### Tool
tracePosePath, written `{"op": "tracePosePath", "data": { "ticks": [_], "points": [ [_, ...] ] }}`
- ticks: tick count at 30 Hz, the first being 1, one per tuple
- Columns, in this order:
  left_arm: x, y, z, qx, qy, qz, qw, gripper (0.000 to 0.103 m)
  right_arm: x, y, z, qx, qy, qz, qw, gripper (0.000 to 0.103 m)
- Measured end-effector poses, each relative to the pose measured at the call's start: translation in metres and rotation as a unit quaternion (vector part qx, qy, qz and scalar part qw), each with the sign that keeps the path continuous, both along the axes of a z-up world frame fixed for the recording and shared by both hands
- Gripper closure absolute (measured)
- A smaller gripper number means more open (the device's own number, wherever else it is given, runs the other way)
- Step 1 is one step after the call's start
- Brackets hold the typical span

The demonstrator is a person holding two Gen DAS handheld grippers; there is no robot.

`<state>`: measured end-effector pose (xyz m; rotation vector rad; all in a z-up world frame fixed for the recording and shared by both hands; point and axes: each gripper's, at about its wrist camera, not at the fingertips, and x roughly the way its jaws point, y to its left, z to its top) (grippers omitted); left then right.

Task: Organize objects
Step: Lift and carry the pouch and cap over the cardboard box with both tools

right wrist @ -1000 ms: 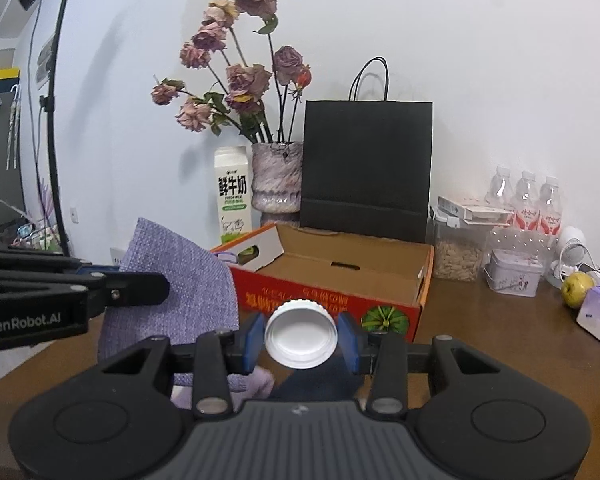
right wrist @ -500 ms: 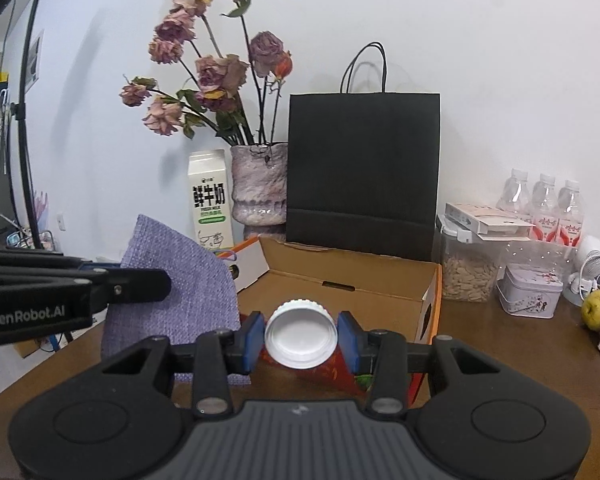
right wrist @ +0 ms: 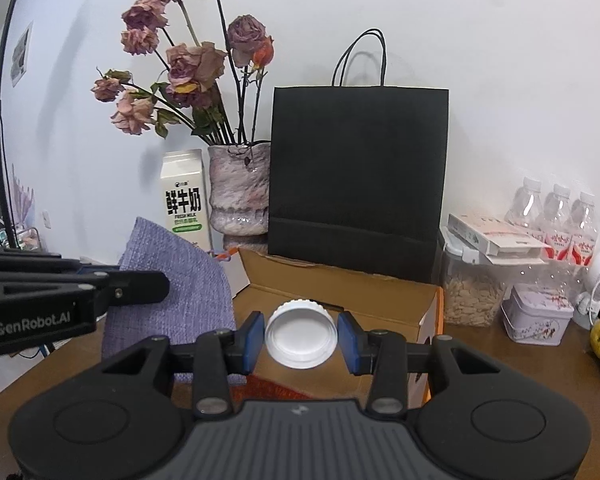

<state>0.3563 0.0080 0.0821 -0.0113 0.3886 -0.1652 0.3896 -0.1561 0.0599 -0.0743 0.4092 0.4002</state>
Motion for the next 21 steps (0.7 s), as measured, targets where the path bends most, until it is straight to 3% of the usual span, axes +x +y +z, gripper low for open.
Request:
{"op": "tracePosePath", "data": {
  "ticks": [9,21],
  "points": [
    [0.058,0.007,0.003,0.004,0.014,0.021,0.9997,0.097,0.059,0.012,0.002,-0.018,0.029,-0.004,0.999,0.064],
    [0.135,0.004,-0.025,0.006,0.093,0.036,0.9950,0.097,0.135,0.022,-0.032,-0.047,0.113,-0.020,0.992,0.064]
  ]
}}
